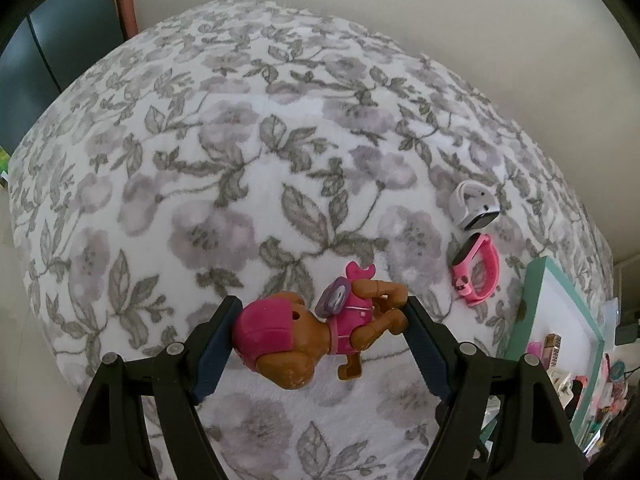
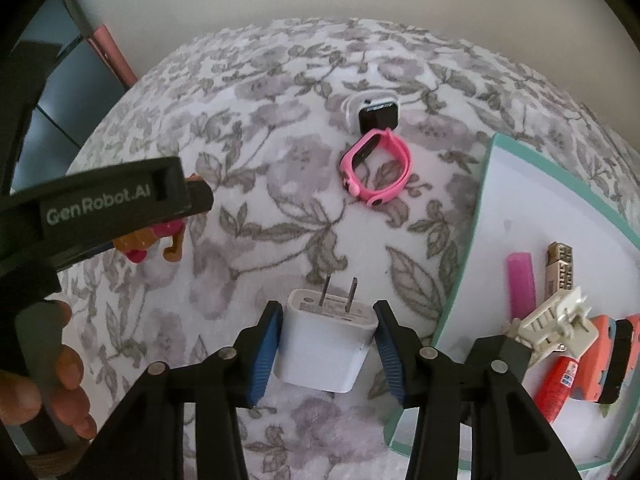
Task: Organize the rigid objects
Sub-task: 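Lift and carry the white charger and toy doll over the teal-rimmed tray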
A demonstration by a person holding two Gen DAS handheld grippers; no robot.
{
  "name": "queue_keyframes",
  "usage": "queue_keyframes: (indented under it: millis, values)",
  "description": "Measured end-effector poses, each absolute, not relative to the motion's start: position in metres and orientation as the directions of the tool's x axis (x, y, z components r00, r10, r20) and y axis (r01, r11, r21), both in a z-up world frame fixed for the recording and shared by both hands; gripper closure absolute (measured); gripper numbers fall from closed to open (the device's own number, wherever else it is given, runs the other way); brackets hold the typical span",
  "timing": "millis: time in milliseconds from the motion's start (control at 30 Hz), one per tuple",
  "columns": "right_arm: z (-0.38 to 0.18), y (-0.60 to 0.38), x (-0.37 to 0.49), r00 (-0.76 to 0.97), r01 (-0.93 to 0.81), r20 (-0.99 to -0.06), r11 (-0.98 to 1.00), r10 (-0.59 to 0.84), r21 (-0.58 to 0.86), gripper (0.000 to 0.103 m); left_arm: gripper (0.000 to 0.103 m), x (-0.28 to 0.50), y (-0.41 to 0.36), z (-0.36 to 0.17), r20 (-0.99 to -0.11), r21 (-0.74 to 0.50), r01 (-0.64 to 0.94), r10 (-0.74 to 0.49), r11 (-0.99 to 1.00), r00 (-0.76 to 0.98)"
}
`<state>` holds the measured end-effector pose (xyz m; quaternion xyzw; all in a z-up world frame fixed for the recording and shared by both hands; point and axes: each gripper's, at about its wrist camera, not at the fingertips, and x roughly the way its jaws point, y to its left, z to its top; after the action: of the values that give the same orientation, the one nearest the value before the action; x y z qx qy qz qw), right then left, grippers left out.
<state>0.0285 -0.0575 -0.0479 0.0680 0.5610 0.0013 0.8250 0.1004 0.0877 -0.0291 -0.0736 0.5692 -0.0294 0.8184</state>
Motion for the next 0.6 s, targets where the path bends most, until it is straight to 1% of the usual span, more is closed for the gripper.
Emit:
queue_keyframes:
  millis: [367,600]
  values:
    - [-0.020,-0.081,0.028,0.448,0.137,-0.891,0.978,0.081,0.157,0.054,0.022,0.098,0.078,-0.010,-0.905,-0.173,-0.012,-0.154,0.985,0.397]
    - [0.010,-0.130,0.018,0.518,0.256,-0.855,0.949,0.027,0.185,0.054,0.022,0.096,0.032,0.003,-0.894,-0.177,0.089,-0.198,0.980,0.401]
